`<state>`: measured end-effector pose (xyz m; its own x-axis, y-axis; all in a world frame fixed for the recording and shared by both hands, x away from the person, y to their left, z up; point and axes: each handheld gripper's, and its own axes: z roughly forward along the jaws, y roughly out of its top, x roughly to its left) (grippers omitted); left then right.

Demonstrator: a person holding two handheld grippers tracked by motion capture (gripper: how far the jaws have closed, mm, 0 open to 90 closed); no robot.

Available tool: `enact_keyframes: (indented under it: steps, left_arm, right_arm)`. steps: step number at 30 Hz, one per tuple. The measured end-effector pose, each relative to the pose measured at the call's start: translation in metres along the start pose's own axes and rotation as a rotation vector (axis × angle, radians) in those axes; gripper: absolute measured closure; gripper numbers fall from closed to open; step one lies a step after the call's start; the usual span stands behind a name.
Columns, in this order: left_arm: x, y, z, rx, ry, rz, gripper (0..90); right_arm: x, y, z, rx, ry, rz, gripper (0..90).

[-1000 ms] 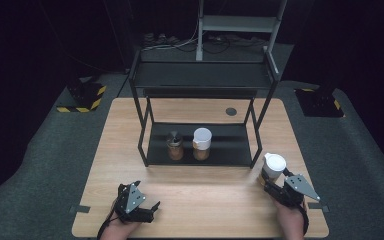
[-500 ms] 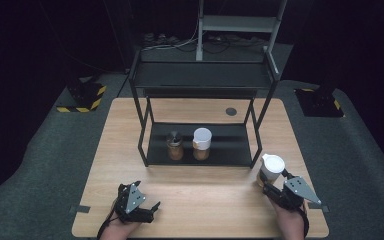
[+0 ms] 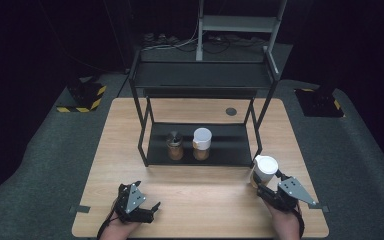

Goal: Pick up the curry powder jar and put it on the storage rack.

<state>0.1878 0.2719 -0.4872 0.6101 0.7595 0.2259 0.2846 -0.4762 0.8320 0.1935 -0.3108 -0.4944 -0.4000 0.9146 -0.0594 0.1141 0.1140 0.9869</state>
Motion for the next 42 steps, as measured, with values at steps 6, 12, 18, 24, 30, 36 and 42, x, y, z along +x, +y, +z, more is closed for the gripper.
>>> enact_keyframes:
  steps: [6,12,18,24,30,36,42]
  left_arm:
    - [-0.001,0.0,0.0,0.0,0.003,0.006,1.1]
    - [0.0,0.0,0.0,-0.001,0.0,0.003,1.2]
    - [0.0,-0.001,0.0,-0.003,-0.002,0.006,1.1]
    - [0.001,-0.001,-0.001,-0.005,-0.003,0.0,1.1]
    - [0.001,-0.001,-0.001,-0.005,-0.004,0.003,1.1]
    - [0.001,-0.002,-0.001,-0.009,-0.006,-0.004,1.1]
    - [0.001,-0.002,-0.001,-0.013,-0.006,-0.001,1.2]
  right_arm:
    - [0.004,0.003,0.001,-0.004,0.02,-0.003,30.2]
    - [0.01,0.004,0.005,-0.006,0.035,0.001,30.2]
    - [0.017,0.006,0.011,-0.003,0.053,-0.002,30.3]
    - [0.023,0.008,0.016,-0.002,0.072,-0.011,30.2]
    - [0.029,0.01,0.021,-0.003,0.089,-0.017,30.3]
    - [0.035,0.011,0.027,-0.007,0.091,-0.021,30.3]
    - [0.04,0.012,0.035,-0.009,0.092,-0.017,30.3]
